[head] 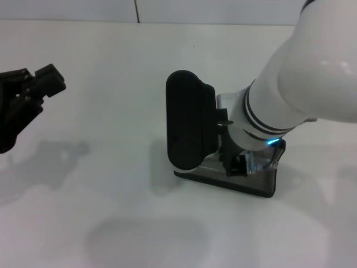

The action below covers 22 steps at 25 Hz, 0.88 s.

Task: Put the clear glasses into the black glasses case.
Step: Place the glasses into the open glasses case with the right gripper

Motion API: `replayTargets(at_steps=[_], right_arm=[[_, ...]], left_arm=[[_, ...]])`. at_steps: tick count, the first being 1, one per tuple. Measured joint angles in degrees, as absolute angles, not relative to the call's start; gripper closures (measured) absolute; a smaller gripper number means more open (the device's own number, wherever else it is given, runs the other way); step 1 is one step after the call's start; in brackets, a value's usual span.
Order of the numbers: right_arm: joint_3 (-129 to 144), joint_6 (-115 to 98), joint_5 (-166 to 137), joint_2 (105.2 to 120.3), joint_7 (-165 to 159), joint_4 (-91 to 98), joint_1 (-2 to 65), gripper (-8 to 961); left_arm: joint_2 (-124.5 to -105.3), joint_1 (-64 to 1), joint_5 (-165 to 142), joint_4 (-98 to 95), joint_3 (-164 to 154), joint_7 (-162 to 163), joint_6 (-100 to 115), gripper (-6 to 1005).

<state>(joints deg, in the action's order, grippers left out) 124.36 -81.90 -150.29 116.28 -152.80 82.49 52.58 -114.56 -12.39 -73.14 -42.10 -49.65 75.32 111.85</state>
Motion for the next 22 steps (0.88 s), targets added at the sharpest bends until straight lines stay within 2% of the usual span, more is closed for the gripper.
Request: replayTargets(at_steps=[10,22], right_arm=[[124.4,-81.9,-150.3,116.28,-152.7,82.5,52.4,902],[124.4,-81.9,-150.3,116.28,-152.7,82.6,52.4,844]], left_arm=[[-114.60,-12.4,-73.1,-42.1,-49.7,75.3,111.9,930],[-114.61,-12.1,-73.1,-42.0,-49.7,75.3,111.9,929]])
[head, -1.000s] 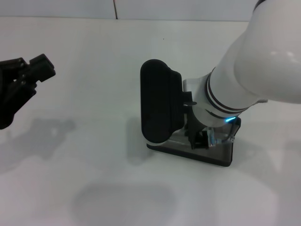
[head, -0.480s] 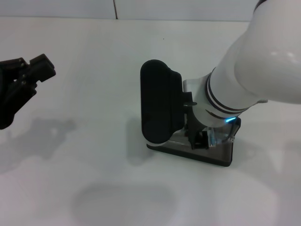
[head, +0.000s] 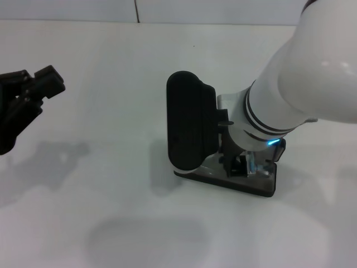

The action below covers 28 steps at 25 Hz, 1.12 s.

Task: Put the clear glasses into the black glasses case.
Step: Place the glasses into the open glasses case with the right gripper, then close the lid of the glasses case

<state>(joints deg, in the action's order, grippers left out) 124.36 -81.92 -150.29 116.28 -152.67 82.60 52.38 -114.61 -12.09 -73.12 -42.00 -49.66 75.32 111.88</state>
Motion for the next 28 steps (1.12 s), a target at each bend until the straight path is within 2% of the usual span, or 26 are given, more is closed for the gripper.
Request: replayTargets(at_steps=[12,19,24,28], right_arm=[[124.5,-83.3,-150.2,116.27,-152.8,88.7,49.4,843],[123.2,-84.8,-150.2,116.26,-152.3,95.8,44.6,844],[119.0,-86.1,-149.4,116.20,-150.3,106.4,38.1,844],[108.6,-87.0,-141.9,116.11,-145.1,115.8,30.1,844]], left_arm=[[-114.60,-12.1,-73.1,-41.3,-49.7,75.3,111.9,929],[-114.40,-12.9,-72.9,-41.3,-49.6,76.1,111.9,929],[-114.28,-14.3,-72.6,-41.4,-48.6,78.7,111.9,928],[-113.82,-15.5,-72.6,-41.8,-48.1,80.4,112.0,928]])
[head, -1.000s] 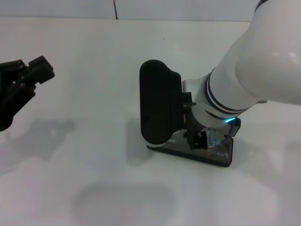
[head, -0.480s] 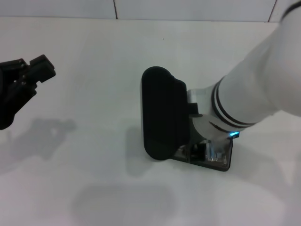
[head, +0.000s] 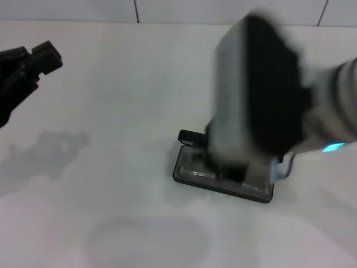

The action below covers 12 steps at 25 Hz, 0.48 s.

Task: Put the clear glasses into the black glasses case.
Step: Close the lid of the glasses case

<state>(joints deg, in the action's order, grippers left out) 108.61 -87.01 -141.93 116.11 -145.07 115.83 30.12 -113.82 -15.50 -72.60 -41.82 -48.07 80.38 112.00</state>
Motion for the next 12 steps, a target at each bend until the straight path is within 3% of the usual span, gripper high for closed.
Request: replayTargets(at_steps=[6,8,12], right_arm=[[79.6,-87.7,-114.4,115.47,-131.9,115.9,18.4,844],[65.9,-87.8,-105.7,115.69,-125.5,113.4,12.1,843],[55.8,-88.7,-99.1,115.52,-121.6,104.2,10.5,843]], left_arm=[[-113.65,-19.3,-75.2,-41.3,-47.5,81.1,111.6,928],[-114.39,-22.2,-77.6,-41.2,-47.7,81.1,110.9,926],[-116.81,-26.5,-84.4,-41.5,-48.0,80.7,109.1,919]])
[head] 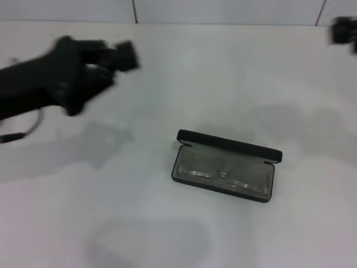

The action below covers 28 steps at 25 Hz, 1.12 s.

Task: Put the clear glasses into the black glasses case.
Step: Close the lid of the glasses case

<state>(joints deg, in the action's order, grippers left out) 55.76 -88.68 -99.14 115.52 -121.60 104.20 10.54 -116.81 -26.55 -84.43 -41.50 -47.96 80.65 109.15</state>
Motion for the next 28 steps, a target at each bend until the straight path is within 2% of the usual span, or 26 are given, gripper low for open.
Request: replayTargets(at_steps=[3,4,12,19,28], right_arm=[[46.6,-90.3,-95.2,115.47,-117.6,92.9,10.6,843],[39.8,-92.3,-94.0,115.45,-115.0,85.4,11.2,843],[27.0,-96.1,-93.1,115.28,-106.9,68.2,13.4,843],[26.3,-95.6,-93.3,114.85,-104.1,62.8,13.7,842],[26.3,-95.0,-93.3,114.78,-103.5,61.0,15.0,827]], left_arm=[[-118.85,-30.6,-92.2,-41.0,-48.5,80.0,105.5,914],[-119.87,-34.6,-96.6,-38.5,-52.2,78.9,100.4,912],[-120.27,-43.7,-95.8,-28.4,-65.5,75.6,83.2,874],[-120.30,-44.7,-87.9,-27.6,-81.8,74.8,70.0,870],[-120.21,-44.7,-87.7,-27.2,-83.5,75.1,68.1,866]])
